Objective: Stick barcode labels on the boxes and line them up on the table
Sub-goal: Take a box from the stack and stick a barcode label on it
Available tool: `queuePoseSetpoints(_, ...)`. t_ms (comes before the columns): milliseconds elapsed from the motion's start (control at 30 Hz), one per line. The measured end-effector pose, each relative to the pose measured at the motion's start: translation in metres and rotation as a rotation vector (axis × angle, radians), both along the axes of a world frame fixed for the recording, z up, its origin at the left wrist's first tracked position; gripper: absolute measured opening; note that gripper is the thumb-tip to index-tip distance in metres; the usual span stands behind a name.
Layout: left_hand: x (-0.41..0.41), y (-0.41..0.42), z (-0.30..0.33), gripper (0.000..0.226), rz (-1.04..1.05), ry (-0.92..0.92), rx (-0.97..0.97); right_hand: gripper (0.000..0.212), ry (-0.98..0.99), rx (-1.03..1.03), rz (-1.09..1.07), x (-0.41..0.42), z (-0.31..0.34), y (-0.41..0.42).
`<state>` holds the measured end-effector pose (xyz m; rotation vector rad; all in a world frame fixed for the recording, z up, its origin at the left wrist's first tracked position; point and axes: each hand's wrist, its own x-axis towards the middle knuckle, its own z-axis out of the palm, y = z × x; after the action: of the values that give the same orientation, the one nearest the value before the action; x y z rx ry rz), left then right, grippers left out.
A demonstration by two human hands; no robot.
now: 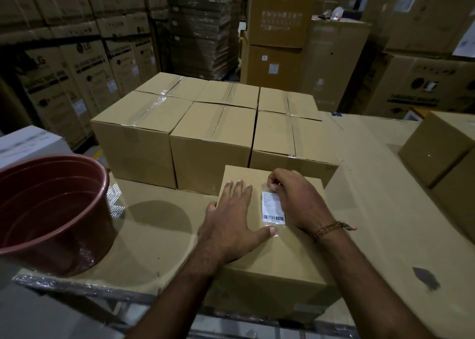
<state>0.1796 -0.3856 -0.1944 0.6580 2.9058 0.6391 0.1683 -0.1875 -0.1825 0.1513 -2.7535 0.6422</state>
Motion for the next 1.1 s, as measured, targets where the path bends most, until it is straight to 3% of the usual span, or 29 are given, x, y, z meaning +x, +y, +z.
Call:
queuePoseSetpoints(200,-0.001,0.0,-0.002,0.112,0.003,0.011,0.008,0.021,-0.011,-0.206,0.019,0.008,0.0,0.004)
queuePoseSetpoints(400,-0.001,-0.001,-0.001,0.111,0.003,0.011,0.007,0.094,-0.174,-0.677,-0.011,0.017,0.009,0.01)
queuePoseSetpoints(533,-0.001,-0.001,-0.001,0.111,0.0,0.007,0.008,0.113,-0.263,-0.848,-0.105,0.022,0.006,0.016)
queuePoseSetpoints(767,-0.002,0.0,-0.001,0.111,-0.003,0.007,-0.01,0.099,-0.36,-0.666,-0.158,0.039,0.008,0.018)
queuePoseSetpoints(1000,-0.001,0.0,-0.004,0.113,0.001,0.026,0.002,0.024,-0.347,-0.59,-0.076,0.048,0.007,0.02)
queuePoseSetpoints(1100,0.0,0.0,-0.004,0.112,0.006,0.044,0.002,0.032,-0.421,-0.552,0.021,0.05,0.014,0.023)
